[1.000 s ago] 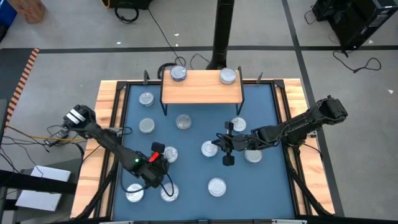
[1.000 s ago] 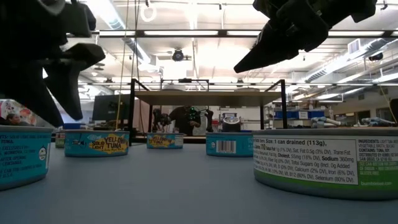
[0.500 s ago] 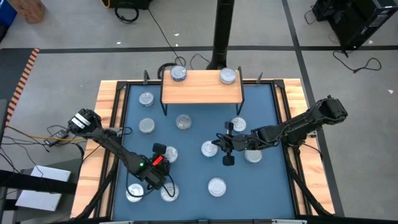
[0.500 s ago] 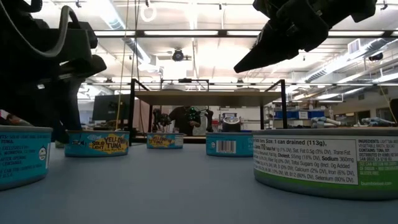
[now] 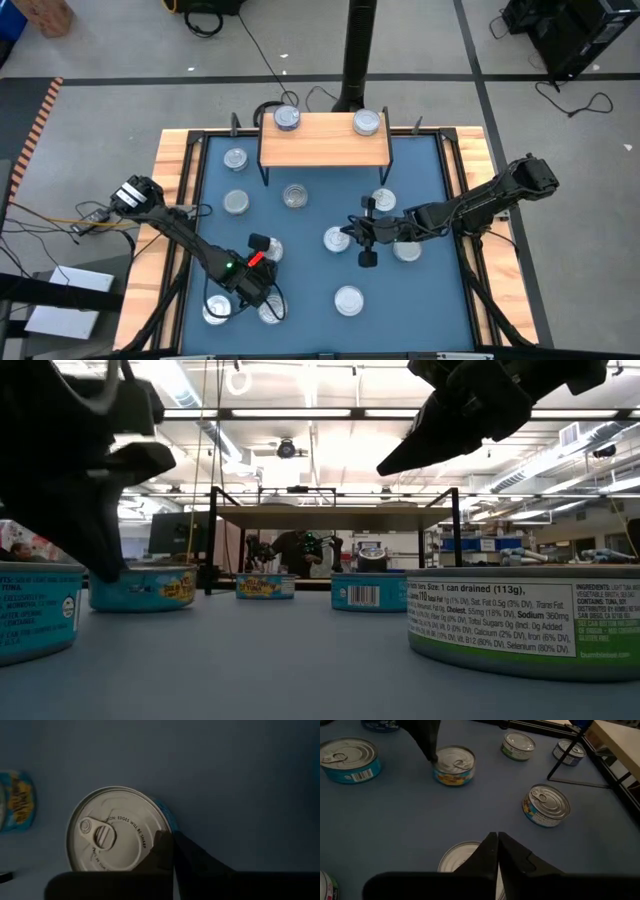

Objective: Stack canned seafood by type on shelf
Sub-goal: Put the light blue tuna can on the shelf

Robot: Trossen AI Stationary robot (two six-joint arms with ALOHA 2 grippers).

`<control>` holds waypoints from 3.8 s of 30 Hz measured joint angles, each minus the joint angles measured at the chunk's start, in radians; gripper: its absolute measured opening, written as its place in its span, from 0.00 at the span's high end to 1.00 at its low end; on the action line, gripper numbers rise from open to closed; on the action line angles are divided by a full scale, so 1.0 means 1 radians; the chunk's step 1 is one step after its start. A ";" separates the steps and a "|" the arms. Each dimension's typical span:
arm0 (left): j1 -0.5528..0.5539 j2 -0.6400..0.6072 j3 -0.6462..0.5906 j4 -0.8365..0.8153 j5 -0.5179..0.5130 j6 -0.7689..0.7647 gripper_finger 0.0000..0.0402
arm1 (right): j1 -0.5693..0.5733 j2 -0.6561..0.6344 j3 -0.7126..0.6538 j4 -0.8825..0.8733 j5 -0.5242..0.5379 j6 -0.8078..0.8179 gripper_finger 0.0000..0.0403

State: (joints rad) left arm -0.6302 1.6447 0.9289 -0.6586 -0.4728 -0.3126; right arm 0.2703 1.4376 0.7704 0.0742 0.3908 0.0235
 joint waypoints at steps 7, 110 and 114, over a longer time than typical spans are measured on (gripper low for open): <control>0.023 -0.003 0.039 -0.011 0.032 0.022 1.00 | 0.017 0.000 0.000 0.000 0.000 0.008 0.94; 0.309 -0.135 -0.158 0.969 0.426 0.069 0.78 | 0.212 0.508 0.311 0.203 0.424 -0.574 0.62; 0.309 -0.143 -0.209 1.044 0.417 0.071 0.69 | 0.211 0.508 0.310 0.186 0.425 -0.540 0.62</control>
State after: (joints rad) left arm -0.3214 1.5014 0.7203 0.3853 -0.0559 -0.2420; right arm 0.4816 1.9457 1.0803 0.2606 0.8158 -0.5166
